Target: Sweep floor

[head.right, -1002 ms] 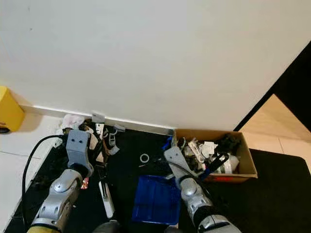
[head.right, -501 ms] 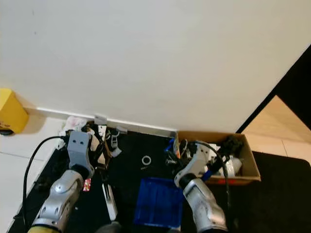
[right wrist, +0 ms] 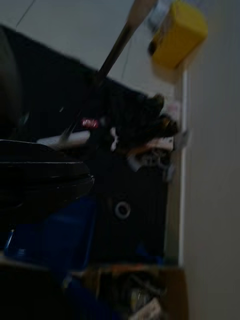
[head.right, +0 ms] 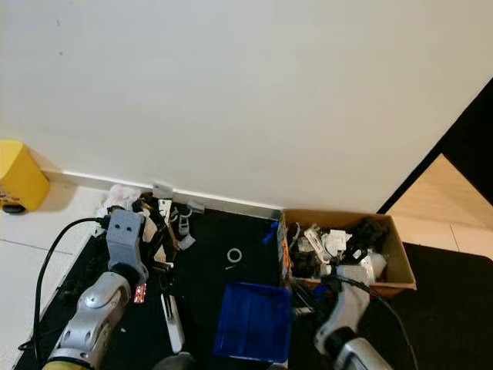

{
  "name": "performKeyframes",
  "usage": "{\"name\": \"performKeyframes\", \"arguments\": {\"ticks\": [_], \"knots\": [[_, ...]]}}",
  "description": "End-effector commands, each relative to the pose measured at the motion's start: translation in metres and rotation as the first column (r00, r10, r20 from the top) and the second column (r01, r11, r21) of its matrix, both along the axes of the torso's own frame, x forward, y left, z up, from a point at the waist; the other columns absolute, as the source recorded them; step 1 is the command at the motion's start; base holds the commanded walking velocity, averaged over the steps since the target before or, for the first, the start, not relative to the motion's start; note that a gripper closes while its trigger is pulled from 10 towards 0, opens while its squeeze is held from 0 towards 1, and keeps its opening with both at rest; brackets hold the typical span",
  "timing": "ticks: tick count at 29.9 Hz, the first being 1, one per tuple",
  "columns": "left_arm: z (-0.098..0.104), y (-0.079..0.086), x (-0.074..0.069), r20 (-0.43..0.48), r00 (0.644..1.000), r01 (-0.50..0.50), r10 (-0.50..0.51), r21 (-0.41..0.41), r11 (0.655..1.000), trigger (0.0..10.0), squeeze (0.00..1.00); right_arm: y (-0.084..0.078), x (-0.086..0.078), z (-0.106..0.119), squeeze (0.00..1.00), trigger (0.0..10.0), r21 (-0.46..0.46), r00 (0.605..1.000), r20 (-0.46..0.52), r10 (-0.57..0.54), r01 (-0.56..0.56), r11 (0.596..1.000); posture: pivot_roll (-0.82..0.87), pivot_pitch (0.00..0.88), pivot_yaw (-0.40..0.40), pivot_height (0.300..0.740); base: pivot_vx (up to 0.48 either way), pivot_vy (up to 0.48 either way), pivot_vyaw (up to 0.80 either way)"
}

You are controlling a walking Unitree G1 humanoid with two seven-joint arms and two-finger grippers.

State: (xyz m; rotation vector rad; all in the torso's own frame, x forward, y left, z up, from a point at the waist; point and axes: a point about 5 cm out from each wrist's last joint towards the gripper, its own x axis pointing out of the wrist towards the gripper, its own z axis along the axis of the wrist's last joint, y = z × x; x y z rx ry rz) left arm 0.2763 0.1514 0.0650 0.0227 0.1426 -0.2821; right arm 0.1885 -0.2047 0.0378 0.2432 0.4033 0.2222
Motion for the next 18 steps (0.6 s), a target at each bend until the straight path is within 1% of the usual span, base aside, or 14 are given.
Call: {"name": "performKeyframes", "arguments": {"ticks": [1, 2, 3, 4, 5, 6, 8, 9, 11, 17, 18], "knots": [[-0.006, 0.005, -0.005, -0.03, 0.999, 0.011, -0.01, 0.03, 0.999, 10.0, 0.0, -0.029, -0.006, -0.003, 0.0, 10.0, -0.097, 0.988, 0.002, -0.153, 0.152, 0.984, 0.1, 0.118, 0.005, 0.74, 0.0, 0.0, 0.0], [-0.006, 0.005, -0.005, -0.03, 0.999, 0.011, -0.01, 0.03, 0.999, 10.0, 0.0, -0.029, -0.006, -0.003, 0.0, 10.0, -0.097, 0.988, 0.002, -0.153, 0.152, 0.984, 0.1, 0.118, 0.005, 0.74, 0.0, 0.0, 0.0], [-0.007, 0.003, -0.004, -0.033, 0.999, 0.02, -0.019, 0.03, 0.999, 10.0, 0.0, -0.04, -0.006, 0.001, 0.0, 10.0, -0.146, 0.977, 0.047, -0.21, 0.214, 0.966, 0.1, 0.122, 0.015, 0.74, 0.0, 0.0, 0.0], [-0.007, 0.003, -0.004, -0.033, 0.999, 0.02, -0.019, 0.03, 0.999, 10.0, 0.0, -0.04, -0.006, 0.001, 0.0, 10.0, -0.146, 0.977, 0.047, -0.21, 0.214, 0.966, 0.1, 0.122, 0.015, 0.74, 0.0, 0.0, 0.0], [-0.007, 0.002, -0.004, -0.034, 0.999, 0.023, -0.022, 0.03, 0.999, 10.0, 0.0, -0.043, -0.005, 0.003, 0.8, 10.0, -0.168, 0.974, 0.067, -0.214, 0.223, 0.96, 0.1, 0.122, 0.015, 0.74, 0.0, 0.0, 0.0], [-0.007, 0.001, -0.004, -0.034, 0.999, 0.027, -0.026, 0.029, 0.999, 10.0, 0.0, -0.043, -0.003, 0.006, 0.99, 10.0, -0.179, 0.972, 0.085, -0.221, 0.233, 0.956, 0.1, 0.124, 0.018, 0.74, 0.0, 0.0, 0.0], [-0.007, -0.001, -0.003, -0.034, 0.999, 0.031, -0.03, 0.03, 0.999, 10.0, 0.0, -0.043, 0.0, 0.009, 1.0, 10.0, -0.179, 0.97, 0.101, -0.22, 0.235, 0.955, 0.09, 0.123, 0.016, 0.74, 0.0, 0.0, 0.0], [-0.006, -0.001, -0.001, -0.032, 0.999, 0.034, -0.033, 0.03, 0.999, 10.0, 0.0, -0.04, 0.006, 0.015, 1.0, 10.0, -0.183, 0.969, 0.139, -0.205, 0.229, 0.956, 0.1, 0.122, 0.014, 0.74, 0.0, 0.0, 0.0], [-0.005, -0.001, 0.0, -0.029, 0.999, 0.031, -0.03, 0.03, 0.999, 10.0, 0.0, -0.038, 0.009, 0.017, 1.0, 10.0, -0.187, 0.967, 0.158, -0.199, 0.227, 0.956, 0.1, 0.12, 0.009, 0.74, 0.0, 0.0, 0.0], [-0.005, 0.001, 0.0, -0.026, 0.999, 0.02, -0.019, 0.029, 0.999, 10.0, 0.0, -0.036, 0.013, 0.018, 1.0, 10.0, -0.23, 0.967, 0.167, -0.191, 0.227, 0.946, 0.11, 0.12, 0.001, 0.74, 0.0, 0.0, 0.0], [-0.005, 0.001, -0.001, -0.026, 1.0, 0.018, -0.018, 0.029, 0.999, 10.0, 0.0, -0.037, 0.013, 0.018, 1.0, 10.0, -0.252, 0.968, 0.169, -0.187, 0.225, 0.941, 0.11, 0.12, 0.0, 0.74, 0.0, 0.0, 0.0]]}}
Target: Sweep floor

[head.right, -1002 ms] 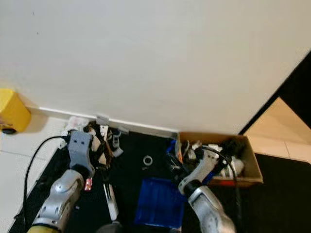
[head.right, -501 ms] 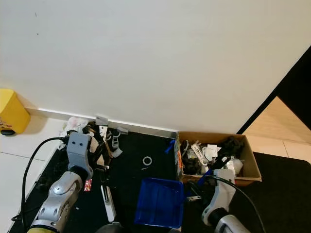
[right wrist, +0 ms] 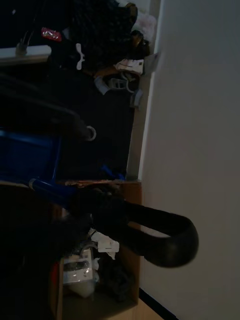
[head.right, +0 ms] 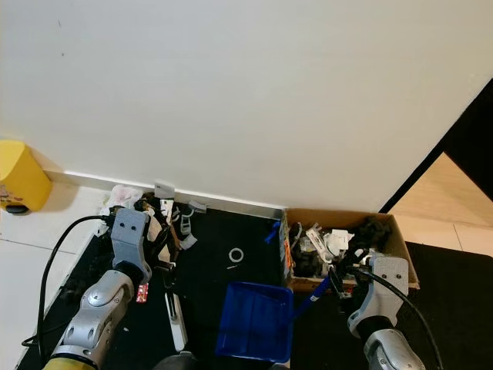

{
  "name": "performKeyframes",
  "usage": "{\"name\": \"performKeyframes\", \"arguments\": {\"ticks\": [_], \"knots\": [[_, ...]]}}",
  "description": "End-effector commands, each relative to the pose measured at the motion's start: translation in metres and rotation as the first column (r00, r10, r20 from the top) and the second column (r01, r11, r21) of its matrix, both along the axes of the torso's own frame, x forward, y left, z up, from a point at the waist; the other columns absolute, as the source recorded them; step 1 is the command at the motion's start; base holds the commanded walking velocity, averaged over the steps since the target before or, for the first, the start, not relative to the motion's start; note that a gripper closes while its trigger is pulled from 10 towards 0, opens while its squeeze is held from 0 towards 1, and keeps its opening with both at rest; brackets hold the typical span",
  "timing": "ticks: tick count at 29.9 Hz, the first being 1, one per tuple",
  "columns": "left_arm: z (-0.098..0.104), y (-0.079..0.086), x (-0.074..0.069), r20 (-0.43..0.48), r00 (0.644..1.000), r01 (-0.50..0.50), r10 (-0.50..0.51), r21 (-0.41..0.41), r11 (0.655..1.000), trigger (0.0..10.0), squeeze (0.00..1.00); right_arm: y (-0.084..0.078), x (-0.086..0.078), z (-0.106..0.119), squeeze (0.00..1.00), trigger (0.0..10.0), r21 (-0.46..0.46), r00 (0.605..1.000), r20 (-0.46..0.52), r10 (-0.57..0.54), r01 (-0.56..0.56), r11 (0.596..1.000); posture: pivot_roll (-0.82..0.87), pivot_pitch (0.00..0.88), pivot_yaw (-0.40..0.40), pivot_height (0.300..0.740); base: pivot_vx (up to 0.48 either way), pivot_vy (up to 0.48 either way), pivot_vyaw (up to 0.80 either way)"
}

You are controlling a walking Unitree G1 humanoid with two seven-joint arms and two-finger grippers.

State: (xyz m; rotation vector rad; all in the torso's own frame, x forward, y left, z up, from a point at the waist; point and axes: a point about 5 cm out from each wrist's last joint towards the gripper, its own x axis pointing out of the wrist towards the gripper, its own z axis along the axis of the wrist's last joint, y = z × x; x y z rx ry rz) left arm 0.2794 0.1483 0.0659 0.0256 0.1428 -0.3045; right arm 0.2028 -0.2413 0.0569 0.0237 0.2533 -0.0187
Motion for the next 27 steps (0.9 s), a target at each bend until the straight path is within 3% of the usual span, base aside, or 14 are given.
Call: {"name": "performKeyframes", "arguments": {"ticks": [1, 9, 13, 16, 27], "knots": [[-0.006, 0.004, -0.005, -0.026, 1.0, -0.005, 0.006, 0.027, 1.0, 10.0, 0.0, -0.002, 0.0, -0.002, 0.0, 10.0, -0.053, 1.0, -0.007, -0.014, 0.014, 0.999, 0.11, 0.12, -0.001, 0.74, 0.0, 0.0, 0.0], [-0.005, 0.004, -0.004, -0.024, 1.0, -0.01, 0.01, 0.026, 1.0, 10.0, 0.0, -0.008, 0.008, -0.01, 0.0, 10.0, -0.103, 0.995, -0.047, -0.087, 0.081, 0.991, 0.12, 0.121, 0.002, 0.74, 0.0, 0.0, 0.0], [-0.003, 0.006, -0.002, -0.017, 1.0, -0.01, 0.011, 0.029, 1.0, 10.0, 0.0, -0.016, 0.012, -0.016, 0.0, 10.0, -0.117, 0.977, -0.08, -0.195, 0.185, 0.976, 0.12, 0.116, 0.003, 0.74, 0.0, 0.0, 0.0], [-0.003, 0.007, -0.001, -0.016, 1.0, -0.015, 0.016, 0.03, 0.999, 10.0, 0.0, -0.014, 0.016, -0.016, 0.0, 10.0, -0.109, 0.98, -0.076, -0.184, 0.175, 0.979, 0.13, 0.116, 0.008, 0.74, 0.0, 0.0, 0.0], [0.003, 0.013, -0.002, -0.007, 1.0, -0.01, 0.011, 0.051, 0.999, 10.0, 0.0, 0.005, 0.059, -0.023, 0.0, 10.0, -0.001, 0.989, -0.059, -0.138, 0.138, 0.99, 0.19, 0.126, 0.033, 0.74, 0.0, 0.0, 0.0]]}}
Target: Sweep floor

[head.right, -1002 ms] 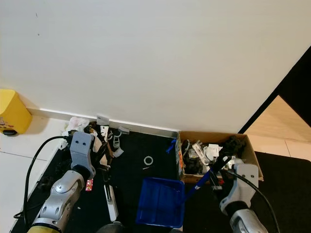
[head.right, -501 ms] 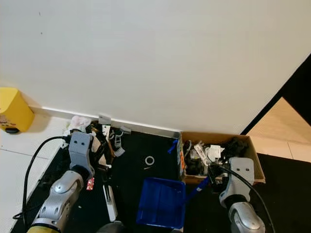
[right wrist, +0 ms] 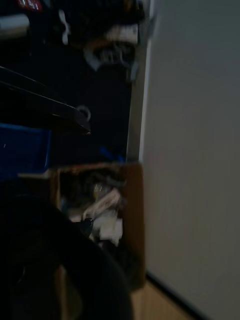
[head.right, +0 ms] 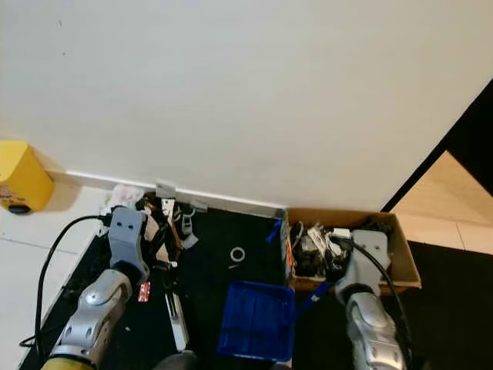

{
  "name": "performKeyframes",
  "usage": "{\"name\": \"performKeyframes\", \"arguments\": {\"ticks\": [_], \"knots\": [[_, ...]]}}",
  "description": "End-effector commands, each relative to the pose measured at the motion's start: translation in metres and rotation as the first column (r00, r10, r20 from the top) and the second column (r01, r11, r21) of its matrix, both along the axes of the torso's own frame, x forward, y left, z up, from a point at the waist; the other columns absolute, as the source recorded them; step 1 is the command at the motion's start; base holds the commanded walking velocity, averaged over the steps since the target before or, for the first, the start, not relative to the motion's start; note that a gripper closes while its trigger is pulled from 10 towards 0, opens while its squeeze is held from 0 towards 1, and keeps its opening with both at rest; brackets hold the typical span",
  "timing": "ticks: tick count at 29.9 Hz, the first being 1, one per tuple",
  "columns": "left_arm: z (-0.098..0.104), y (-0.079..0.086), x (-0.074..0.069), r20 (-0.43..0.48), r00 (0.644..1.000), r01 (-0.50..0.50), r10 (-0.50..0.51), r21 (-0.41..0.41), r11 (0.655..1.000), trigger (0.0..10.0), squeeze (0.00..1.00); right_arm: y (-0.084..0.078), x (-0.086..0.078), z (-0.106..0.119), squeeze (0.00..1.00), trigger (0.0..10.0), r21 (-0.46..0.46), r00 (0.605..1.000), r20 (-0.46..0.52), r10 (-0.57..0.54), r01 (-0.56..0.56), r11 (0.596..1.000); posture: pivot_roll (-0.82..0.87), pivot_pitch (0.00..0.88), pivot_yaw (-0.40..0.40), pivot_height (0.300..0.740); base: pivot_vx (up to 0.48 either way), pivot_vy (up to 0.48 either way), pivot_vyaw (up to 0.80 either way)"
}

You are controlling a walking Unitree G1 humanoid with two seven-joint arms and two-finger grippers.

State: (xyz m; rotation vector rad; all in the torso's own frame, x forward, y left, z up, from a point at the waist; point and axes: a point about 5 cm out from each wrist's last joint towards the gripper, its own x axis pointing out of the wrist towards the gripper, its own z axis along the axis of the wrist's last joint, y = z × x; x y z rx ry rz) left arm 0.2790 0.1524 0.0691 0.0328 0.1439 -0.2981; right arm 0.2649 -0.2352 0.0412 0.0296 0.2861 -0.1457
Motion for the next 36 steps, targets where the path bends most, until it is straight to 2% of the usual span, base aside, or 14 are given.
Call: {"name": "performKeyframes", "arguments": {"ticks": [1, 6, 7, 9, 22, 29, 30, 31, 33, 36], "knots": [[0.0, 0.009, -0.002, -0.007, 1.0, -0.005, 0.005, 0.044, 0.999, 10.0, 0.0, -0.002, -0.003, -0.007, 0.0, 10.0, 0.014, 1.0, -0.023, -0.013, 0.013, 1.0, 0.19, 0.126, 0.033, 0.74, 0.0, 0.0, 0.0], [0.001, 0.012, -0.002, -0.005, 1.0, -0.014, 0.014, 0.046, 0.999, 10.0, 0.0, -0.001, 0.004, -0.007, 0.0, 10.0, -0.011, 1.0, -0.028, 0.002, -0.002, 1.0, 0.19, 0.127, 0.03, 0.74, 0.0, 0.0, 0.0], [0.001, 0.011, -0.003, -0.005, 1.0, -0.014, 0.014, 0.046, 0.999, 10.0, 0.0, -0.004, 0.004, -0.007, 0.0, 0.0, -0.041, 0.999, -0.031, -0.01, 0.009, 0.999, 0.19, 0.128, 0.03, 0.74, 0.0, 0.0, 0.0], [0.0, 0.009, -0.003, -0.006, 1.0, -0.011, 0.012, 0.043, 0.999, 10.0, 0.0, -0.01, 0.004, -0.007, 0.0, 0.0, -0.071, 0.999, -0.028, -0.026, 0.023, 0.997, 0.19, 0.129, 0.031, 0.74, 0.0, 0.0, 0.0], [0.001, 0.005, -0.002, -0.01, 1.0, -0.001, 0.001, 0.035, 0.999, 10.0, 0.0, -0.012, 0.006, 0.0, 0.0, 0.0, -0.026, 0.998, 0.053, -0.031, 0.032, 0.999, 0.17, 0.132, 0.031, 0.74, 0.0, 0.0, 0.0], [0.0, 0.002, -0.002, -0.013, 1.0, 0.002, -0.002, 0.03, 1.0, 10.0, 0.0, -0.006, 0.019, 0.015, 0.0, 0.0, 0.021, 0.993, 0.11, -0.043, 0.041, 0.999, 0.17, 0.134, 0.026, 0.74, 0.0, 0.0, 0.0], [0.0, 0.003, -0.002, -0.013, 1.0, 0.001, 0.0, 0.031, 1.0, 10.0, 0.0, -0.004, 0.022, 0.018, 0.0, 10.0, 0.025, 0.991, 0.124, -0.042, 0.039, 0.999, 0.17, 0.134, 0.024, 0.74, 0.0, 0.0, 0.0], [0.0, 0.006, -0.002, -0.015, 1.0, -0.002, 0.002, 0.038, 0.999, 10.0, 0.0, 0.0, 0.028, 0.027, 0.0, 10.0, 0.029, 0.987, 0.158, -0.025, 0.021, 0.999, 0.17, 0.133, 0.024, 0.74, 0.0, 0.0, 0.0], [0.001, 0.009, -0.003, -0.015, 1.0, -0.003, 0.003, 0.042, 0.999, 10.0, 0.0, 0.003, 0.03, 0.03, 0.0, 10.0, 0.026, 0.986, 0.167, -0.011, 0.007, 1.0, 0.17, 0.132, 0.026, 0.74, 0.0, 0.0, 0.0], [0.001, 0.029, -0.011, -0.028, 1.0, -0.001, 0.003, 0.07, 0.998, 10.0, 0.0, 0.01, 0.034, 0.035, 0.0, 10.0, 0.0, 0.981, 0.181, 0.067, -0.068, 0.998, 0.17, 0.127, 0.022, 0.74, 0.0, 0.0, 0.0]]}}
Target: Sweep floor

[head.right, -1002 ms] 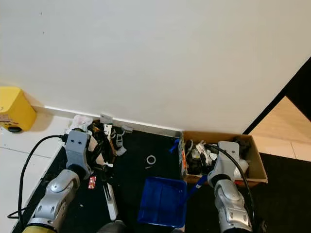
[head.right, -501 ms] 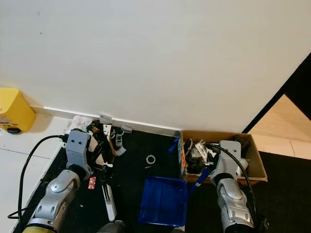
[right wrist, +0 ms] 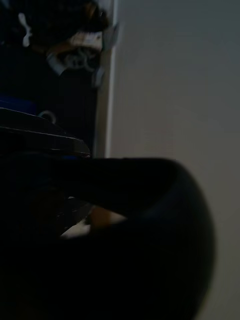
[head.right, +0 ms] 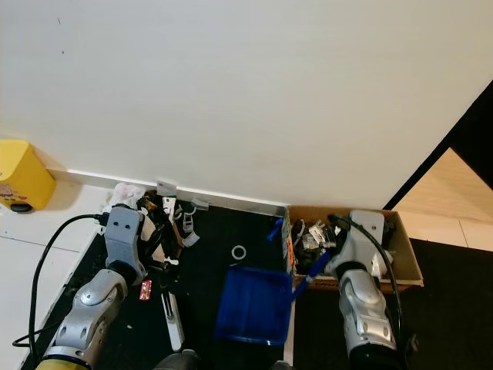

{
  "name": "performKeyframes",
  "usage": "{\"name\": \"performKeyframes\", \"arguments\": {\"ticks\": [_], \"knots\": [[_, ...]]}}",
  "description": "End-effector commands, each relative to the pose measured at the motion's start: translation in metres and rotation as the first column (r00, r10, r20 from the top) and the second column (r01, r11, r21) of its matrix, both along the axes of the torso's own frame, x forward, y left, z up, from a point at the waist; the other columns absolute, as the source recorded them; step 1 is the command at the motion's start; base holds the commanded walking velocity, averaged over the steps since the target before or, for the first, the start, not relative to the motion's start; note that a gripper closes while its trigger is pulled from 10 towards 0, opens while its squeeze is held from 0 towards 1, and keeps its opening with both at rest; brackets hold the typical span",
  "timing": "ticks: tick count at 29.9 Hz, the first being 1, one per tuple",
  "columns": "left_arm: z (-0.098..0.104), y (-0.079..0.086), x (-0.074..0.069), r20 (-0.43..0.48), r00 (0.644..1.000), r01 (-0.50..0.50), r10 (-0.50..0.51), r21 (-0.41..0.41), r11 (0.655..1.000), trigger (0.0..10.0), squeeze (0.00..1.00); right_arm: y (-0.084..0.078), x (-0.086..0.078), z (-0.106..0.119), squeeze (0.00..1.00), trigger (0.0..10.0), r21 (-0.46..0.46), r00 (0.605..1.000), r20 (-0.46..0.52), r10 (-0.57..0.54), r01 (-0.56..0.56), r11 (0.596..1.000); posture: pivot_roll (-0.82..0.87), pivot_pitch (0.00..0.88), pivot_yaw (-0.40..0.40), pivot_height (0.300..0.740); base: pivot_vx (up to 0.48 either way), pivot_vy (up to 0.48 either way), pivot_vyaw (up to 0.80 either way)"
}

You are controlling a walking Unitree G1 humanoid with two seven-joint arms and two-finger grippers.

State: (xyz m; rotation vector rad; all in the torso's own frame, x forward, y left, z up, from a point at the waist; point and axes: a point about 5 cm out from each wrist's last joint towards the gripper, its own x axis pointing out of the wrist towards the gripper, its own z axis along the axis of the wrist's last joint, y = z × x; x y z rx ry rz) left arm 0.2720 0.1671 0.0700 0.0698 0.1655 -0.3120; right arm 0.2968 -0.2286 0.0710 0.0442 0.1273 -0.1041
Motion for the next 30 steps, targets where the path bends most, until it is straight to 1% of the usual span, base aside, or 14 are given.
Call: {"name": "performKeyframes", "arguments": {"ticks": [1, 4, 7, 14, 16, 18, 19, 21, 22, 23, 24, 26, 27, 30], "knots": [[0.001, 0.019, -0.005, -0.012, 1.0, -0.017, 0.018, 0.037, 0.999, 10.0, 0.0, 0.005, 0.002, 0.005, 0.0, 10.0, -0.01, 0.999, 0.021, 0.045, -0.045, 0.999, 0.17, 0.127, 0.022, 0.74, 0.0, 0.0, 0.0], [0.008, 0.03, -0.006, -0.001, 1.0, -0.029, 0.029, 0.03, 0.999, 10.0, 0.0, 0.009, 0.003, 0.004, 0.0, 10.0, -0.031, 0.993, 0.001, 0.118, -0.118, 0.993, 0.18, 0.126, 0.019, 0.74, 0.0, 0.0, 0.0], [0.015, 0.032, -0.004, 0.017, 0.999, -0.038, 0.038, -0.007, 0.999, 10.0, 0.0, 0.011, 0.004, 0.002, 0.0, 10.0, -0.054, 0.988, -0.023, 0.154, -0.155, 0.986, 0.18, 0.119, 0.008, 0.74, 0.0, 0.0, 0.0], [0.017, 0.035, -0.002, 0.033, 0.998, -0.045, 0.044, 0.015, 0.999, 10.0, 0.0, 0.009, 0.009, 0.007, 0.0, 10.0, -0.055, 0.989, -0.025, 0.148, -0.149, 0.987, 0.17, 0.115, 0.004, 0.74, 0.0, 0.0, 0.0], [0.015, 0.038, -0.003, 0.054, 0.998, -0.024, 0.02, 0.08, 0.997, 10.0, 0.0, 0.009, 0.01, 0.008, 0.0, 10.0, -0.054, 0.988, -0.024, 0.151, -0.152, 0.987, 0.16, 0.115, 0.0, 0.74, 0.0, 0.0, 0.0], [0.015, 0.038, -0.004, 0.059, 0.998, -0.017, 0.011, 0.099, 0.995, 10.0, 0.0, 0.009, 0.01, 0.008, 0.0, 10.0, -0.053, 0.988, -0.024, 0.152, -0.153, 0.987, 0.16, 0.115, -0.001, 0.74, 0.0, 0.0, 0.0], [0.014, 0.041, -0.004, 0.066, 0.998, -0.006, -0.004, 0.143, 0.99, 10.0, 0.0, 0.011, 0.01, 0.007, 0.0, 10.0, -0.049, 0.988, -0.026, 0.155, -0.156, 0.987, 0.16, 0.116, -0.004, 0.74, 0.0, 0.0, 0.0], [0.012, 0.044, -0.005, 0.06, 0.997, 0.045, -0.058, 0.195, 0.98, 10.0, 0.0, 0.014, 0.01, 0.005, 0.0, 10.0, -0.042, 0.987, -0.029, 0.157, -0.158, 0.987, 0.16, 0.117, -0.005, 0.74, 0.0, 0.0, 0.0], [0.012, 0.044, -0.005, 0.06, 0.997, 0.045, -0.058, 0.195, 0.98, 10.0, 0.0, 0.014, 0.01, 0.005, 0.0, 10.0, -0.042, 0.987, -0.029, 0.157, -0.158, 0.987, 0.16, 0.117, -0.005, 0.74, 0.0, 0.0, 0.0], [0.012, 0.043, -0.007, 0.065, 0.989, 0.114, -0.134, 0.25, 0.961, 10.0, 0.0, 0.015, 0.01, 0.004, 0.0, 10.0, -0.037, 0.987, -0.032, 0.157, -0.158, 0.987, 0.16, 0.117, -0.005, 0.74, 0.0, 0.0, 0.0], [0.011, 0.042, -0.008, 0.062, 0.984, 0.144, -0.166, 0.263, 0.954, 10.0, 0.0, 0.016, 0.01, 0.003, 0.0, 10.0, -0.034, 0.987, -0.033, 0.156, -0.158, 0.987, 0.16, 0.124, -0.006, 0.74, 0.0, 0.0, 0.0], [0.011, 0.041, -0.008, 0.06, 0.981, 0.163, -0.185, 0.27, 0.949, 10.0, 0.0, 0.016, 0.01, 0.003, 0.0, 10.0, -0.033, 0.987, -0.034, 0.156, -0.157, 0.987, 0.16, 0.124, -0.006, 0.74, 0.0, 0.0, 0.0], [0.012, 0.04, -0.008, 0.06, 0.971, 0.207, -0.233, 0.291, 0.934, 10.0, 0.0, 0.016, 0.01, 0.003, 0.0, 10.0, -0.031, 0.987, -0.035, 0.155, -0.156, 0.987, 0.16, 0.131, -0.006, 0.74, 0.0, 0.0, 0.0], [0.012, 0.044, -0.003, 0.05, 0.959, 0.246, -0.278, 0.33, 0.911, 10.0, 0.0, 0.014, 0.009, 0.004, 0.0, 10.0, -0.03, 0.988, -0.035, 0.15, -0.151, 0.988, 0.15, 0.158, -0.006, 0.74, 0.0, 0.0, 0.0]]}}
